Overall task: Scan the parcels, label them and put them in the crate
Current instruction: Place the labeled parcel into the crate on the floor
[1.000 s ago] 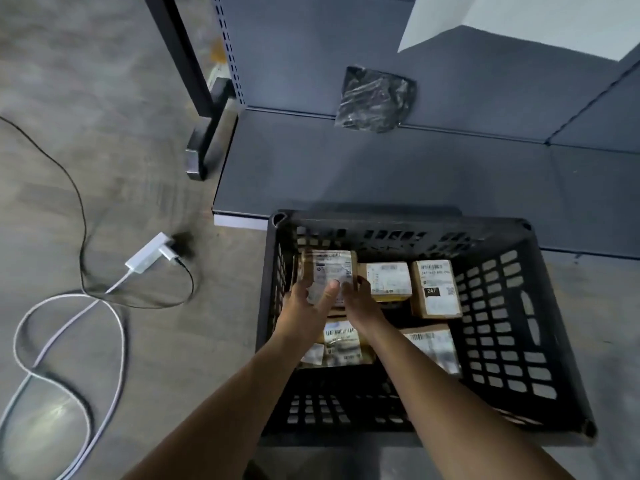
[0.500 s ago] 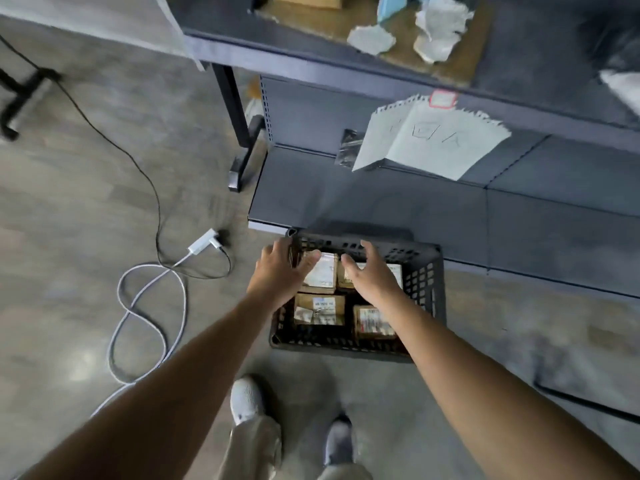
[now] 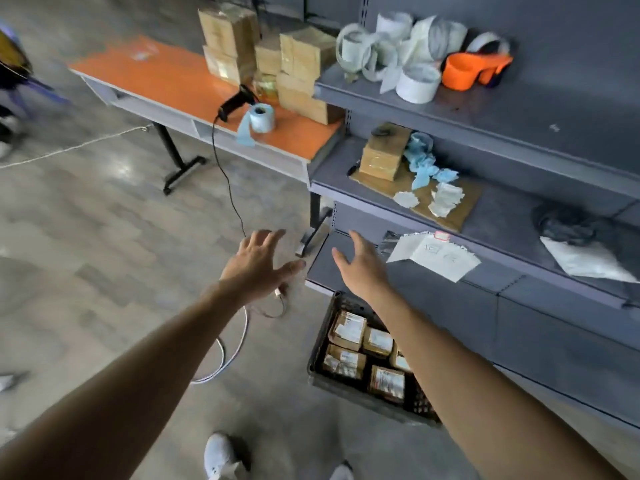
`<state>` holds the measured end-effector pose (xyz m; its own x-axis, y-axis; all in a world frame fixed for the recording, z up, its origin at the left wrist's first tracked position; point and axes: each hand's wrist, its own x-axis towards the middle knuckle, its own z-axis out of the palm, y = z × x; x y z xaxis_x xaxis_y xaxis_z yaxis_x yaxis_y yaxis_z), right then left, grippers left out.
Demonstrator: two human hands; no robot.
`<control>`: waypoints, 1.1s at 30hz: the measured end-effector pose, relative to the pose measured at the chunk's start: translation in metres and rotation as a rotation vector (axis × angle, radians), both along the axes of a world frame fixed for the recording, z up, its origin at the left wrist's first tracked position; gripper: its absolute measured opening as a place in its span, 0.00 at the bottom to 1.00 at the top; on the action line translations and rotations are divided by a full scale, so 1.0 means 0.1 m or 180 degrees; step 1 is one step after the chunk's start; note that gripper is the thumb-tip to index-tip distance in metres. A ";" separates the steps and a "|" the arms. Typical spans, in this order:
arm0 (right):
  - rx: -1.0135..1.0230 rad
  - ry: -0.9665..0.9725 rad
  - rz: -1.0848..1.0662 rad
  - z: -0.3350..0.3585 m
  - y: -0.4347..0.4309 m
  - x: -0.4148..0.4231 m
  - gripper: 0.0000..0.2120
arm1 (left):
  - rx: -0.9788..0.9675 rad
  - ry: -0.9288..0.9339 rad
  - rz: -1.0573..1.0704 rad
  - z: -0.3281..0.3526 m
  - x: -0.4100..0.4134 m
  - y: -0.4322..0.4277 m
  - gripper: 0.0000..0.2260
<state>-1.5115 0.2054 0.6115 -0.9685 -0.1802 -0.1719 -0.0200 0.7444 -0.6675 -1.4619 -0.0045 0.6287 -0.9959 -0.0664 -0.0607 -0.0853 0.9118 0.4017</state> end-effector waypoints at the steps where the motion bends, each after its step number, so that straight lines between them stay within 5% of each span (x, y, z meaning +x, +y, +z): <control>1: 0.0001 0.0044 0.0066 0.11 -0.15 0.00 0.30 | 0.0002 0.0029 0.0064 0.10 0.06 -0.13 0.42; 14: 0.0264 0.0222 0.0330 0.73 -2.87 -0.12 0.32 | 0.0057 0.0479 0.0512 0.62 0.23 -2.72 0.45; 20: 0.0320 0.0222 0.0168 0.94 -4.18 -0.24 0.33 | 0.0259 0.0709 0.0417 0.77 0.02 -4.06 0.37; 33: 0.0425 0.0240 0.0112 0.95 -5.81 -1.23 0.35 | 0.0305 0.0515 0.0383 0.75 -0.99 -5.67 0.37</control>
<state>-1.6345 -0.3760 0.7061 -0.9730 -0.1948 -0.1236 -0.0941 0.8243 -0.5583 -1.5612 -0.5720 0.7034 -0.9785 -0.1869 0.0874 -0.1185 0.8559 0.5033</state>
